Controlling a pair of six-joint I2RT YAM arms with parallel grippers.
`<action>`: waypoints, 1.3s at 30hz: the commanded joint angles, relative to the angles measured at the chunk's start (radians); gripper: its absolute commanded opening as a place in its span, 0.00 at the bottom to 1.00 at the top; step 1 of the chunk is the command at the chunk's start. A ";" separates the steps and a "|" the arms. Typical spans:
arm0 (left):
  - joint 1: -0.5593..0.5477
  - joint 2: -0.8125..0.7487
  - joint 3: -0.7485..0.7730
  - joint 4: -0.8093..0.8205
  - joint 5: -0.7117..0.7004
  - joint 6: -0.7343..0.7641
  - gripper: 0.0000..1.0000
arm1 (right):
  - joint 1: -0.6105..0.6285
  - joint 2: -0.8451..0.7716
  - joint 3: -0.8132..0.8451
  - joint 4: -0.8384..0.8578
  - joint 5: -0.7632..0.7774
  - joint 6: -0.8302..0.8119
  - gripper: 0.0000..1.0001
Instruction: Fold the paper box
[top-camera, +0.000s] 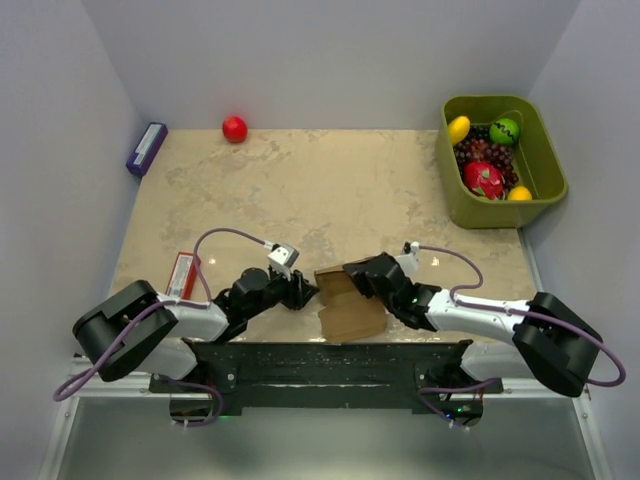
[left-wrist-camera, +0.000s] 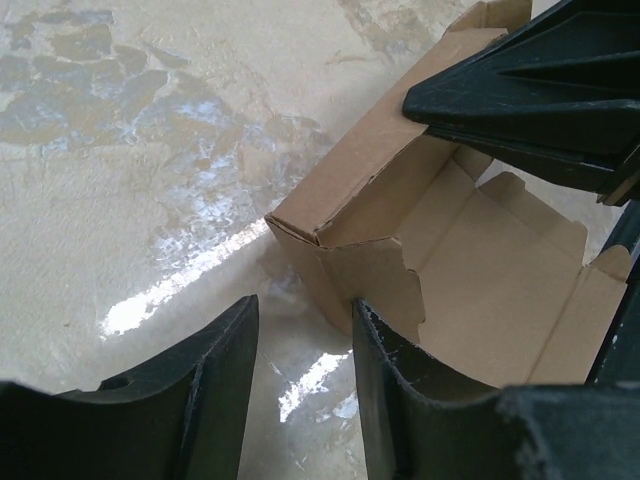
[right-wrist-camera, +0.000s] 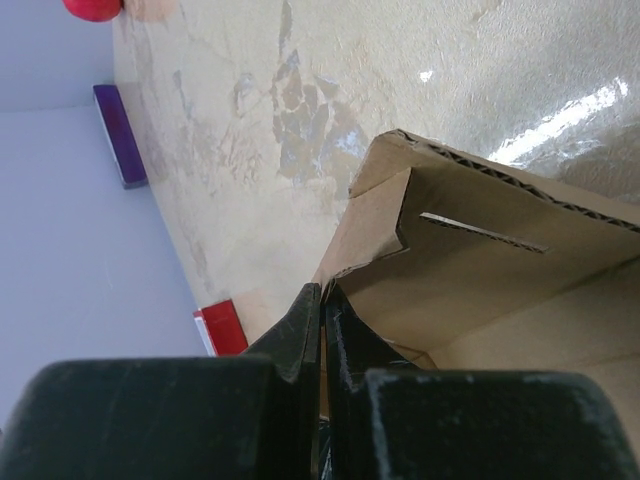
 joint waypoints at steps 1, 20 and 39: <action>-0.031 0.024 -0.004 0.123 -0.021 -0.012 0.47 | 0.004 -0.033 -0.036 0.049 0.023 -0.053 0.00; -0.034 -0.065 0.000 0.048 -0.185 0.056 0.42 | 0.004 0.076 -0.082 0.598 -0.054 -0.285 0.00; -0.018 0.047 0.016 0.121 -0.202 0.140 0.39 | 0.004 0.220 -0.175 0.793 -0.089 -0.366 0.00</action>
